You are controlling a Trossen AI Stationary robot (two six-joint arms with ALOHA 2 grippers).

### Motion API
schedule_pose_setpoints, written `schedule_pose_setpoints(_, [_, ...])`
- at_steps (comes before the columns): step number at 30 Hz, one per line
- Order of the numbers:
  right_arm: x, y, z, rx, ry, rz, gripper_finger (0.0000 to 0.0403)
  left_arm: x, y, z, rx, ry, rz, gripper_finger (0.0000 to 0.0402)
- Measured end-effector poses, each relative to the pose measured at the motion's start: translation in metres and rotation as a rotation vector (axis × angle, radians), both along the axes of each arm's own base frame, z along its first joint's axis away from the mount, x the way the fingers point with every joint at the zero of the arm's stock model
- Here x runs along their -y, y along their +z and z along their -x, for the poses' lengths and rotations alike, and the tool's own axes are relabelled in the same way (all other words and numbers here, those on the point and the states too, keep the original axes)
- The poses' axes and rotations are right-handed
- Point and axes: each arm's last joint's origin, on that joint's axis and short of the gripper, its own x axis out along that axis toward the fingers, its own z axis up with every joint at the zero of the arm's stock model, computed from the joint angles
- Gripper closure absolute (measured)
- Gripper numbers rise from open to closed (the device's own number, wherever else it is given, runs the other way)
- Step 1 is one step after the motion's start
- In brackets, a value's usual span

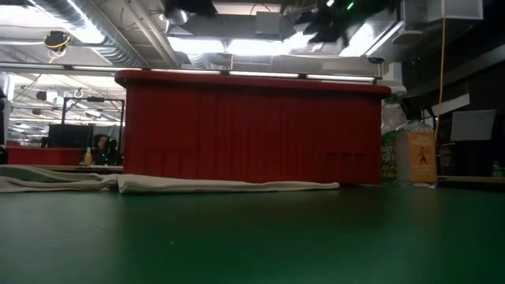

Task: Fold laundry
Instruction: Return to Home Position

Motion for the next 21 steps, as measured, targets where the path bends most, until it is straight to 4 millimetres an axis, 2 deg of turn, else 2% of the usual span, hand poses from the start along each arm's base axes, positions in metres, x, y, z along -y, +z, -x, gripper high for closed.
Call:
schedule_pose_setpoints(3, [-0.026, 0.022, 0.026, 0.005, 0.012, 0.055, 0.0219, 0.016, 0.013, 0.027, 0.008, -0.028, -0.024, 0.0363])
schedule_pose_setpoints(6, [-0.052, 0.041, 0.052, 0.026, 0.017, 0.122, 0.0237, 0.030, 0.022, 0.054, 0.022, -0.049, -0.027, 0.0363])
schedule_pose_setpoints(9, [-0.076, 0.057, 0.077, 0.073, 0.028, 0.173, 0.0276, 0.043, 0.027, 0.079, 0.035, -0.074, -0.029, 0.0363])
schedule_pose_setpoints(13, [-0.104, 0.066, 0.104, 0.094, 0.049, 0.191, 0.0343, 0.059, 0.030, 0.105, 0.063, -0.123, -0.037, 0.0363])
schedule_pose_setpoints(15, [-0.116, 0.065, 0.115, 0.080, 0.072, 0.172, 0.0378, 0.065, 0.025, 0.115, 0.077, -0.154, -0.041, 0.0363])
schedule_pose_setpoints(17, [-0.128, 0.062, 0.126, 0.057, 0.105, 0.142, 0.0396, 0.070, 0.016, 0.120, 0.085, -0.183, -0.040, 0.0363])
schedule_pose_setpoints(21, [-0.149, 0.049, 0.144, 0.020, 0.172, 0.085, 0.0377, 0.076, -0.014, 0.127, 0.134, -0.226, -0.035, 0.0363])
